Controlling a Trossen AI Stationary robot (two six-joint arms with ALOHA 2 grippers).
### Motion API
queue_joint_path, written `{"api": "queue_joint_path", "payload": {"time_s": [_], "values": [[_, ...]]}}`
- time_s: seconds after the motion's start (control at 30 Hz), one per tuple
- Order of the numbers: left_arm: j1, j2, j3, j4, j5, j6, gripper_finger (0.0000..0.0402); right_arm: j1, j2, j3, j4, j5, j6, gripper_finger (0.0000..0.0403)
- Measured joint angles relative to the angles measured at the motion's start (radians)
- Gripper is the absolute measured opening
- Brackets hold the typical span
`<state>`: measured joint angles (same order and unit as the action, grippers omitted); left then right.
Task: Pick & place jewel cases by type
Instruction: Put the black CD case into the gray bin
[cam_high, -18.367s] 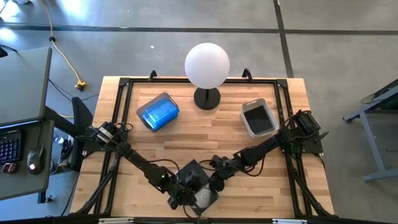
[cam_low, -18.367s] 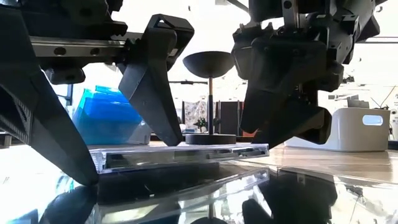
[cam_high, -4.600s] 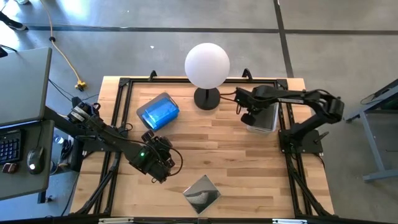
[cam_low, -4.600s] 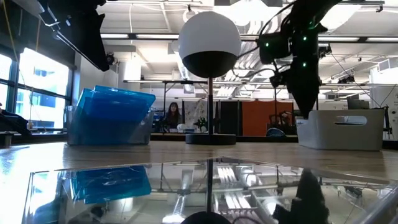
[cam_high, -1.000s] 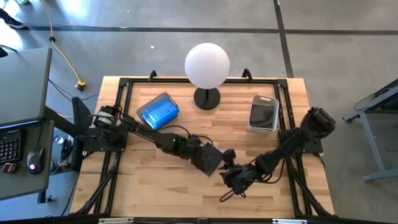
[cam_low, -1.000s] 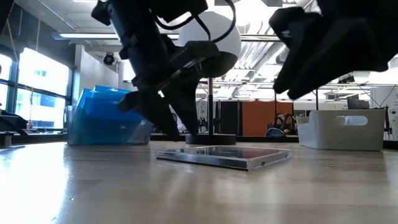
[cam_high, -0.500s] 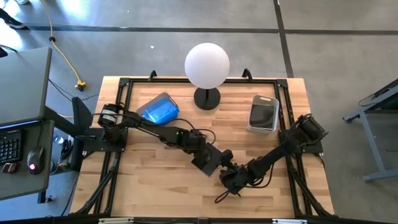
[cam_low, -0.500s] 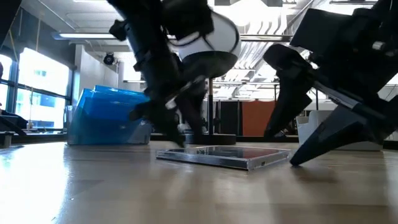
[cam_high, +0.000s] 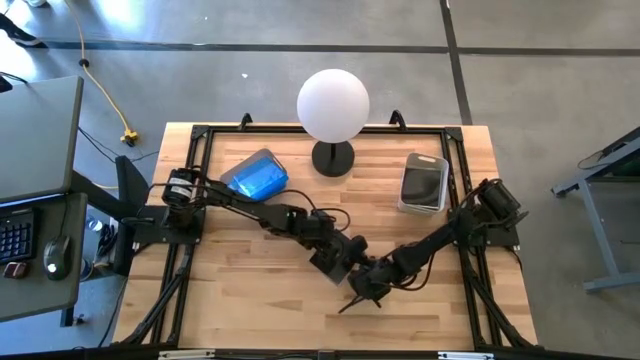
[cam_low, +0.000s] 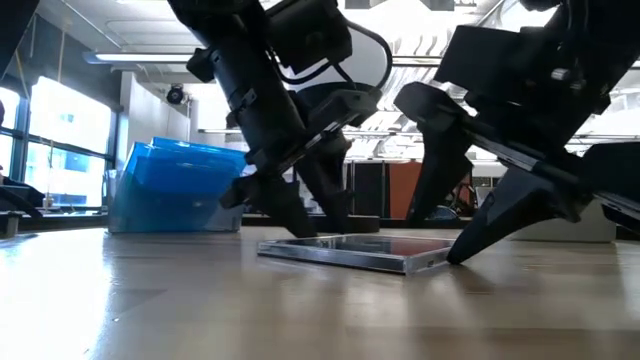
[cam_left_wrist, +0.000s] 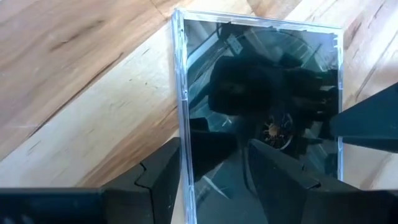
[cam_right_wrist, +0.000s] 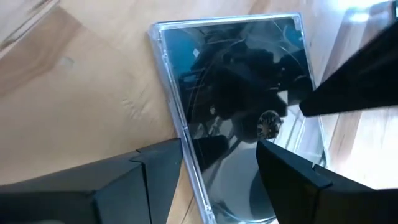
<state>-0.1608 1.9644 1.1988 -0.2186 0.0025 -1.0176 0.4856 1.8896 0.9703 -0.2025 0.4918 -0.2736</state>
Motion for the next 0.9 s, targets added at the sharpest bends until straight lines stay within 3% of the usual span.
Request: {"api": "queue_joint_path", "payload": {"time_s": [0.3, 0.5, 0.9], "values": [[0.000, 0.002, 0.001, -0.007, 0.026, 0.011, 0.0182, 0.045, 0.003, -0.002, 0.001, 0.120, -0.103, 0.0204], [0.000, 0.002, 0.000, -0.001, 0.029, 0.045, 0.0182, 0.131, 0.011, -0.010, -0.027, 0.335, -0.109, 0.0204], [-0.003, 0.006, -0.001, 0.078, 0.073, 0.045, 0.0182, 0.201, 0.007, -0.005, -0.015, 0.382, -0.094, 0.0204]]}}
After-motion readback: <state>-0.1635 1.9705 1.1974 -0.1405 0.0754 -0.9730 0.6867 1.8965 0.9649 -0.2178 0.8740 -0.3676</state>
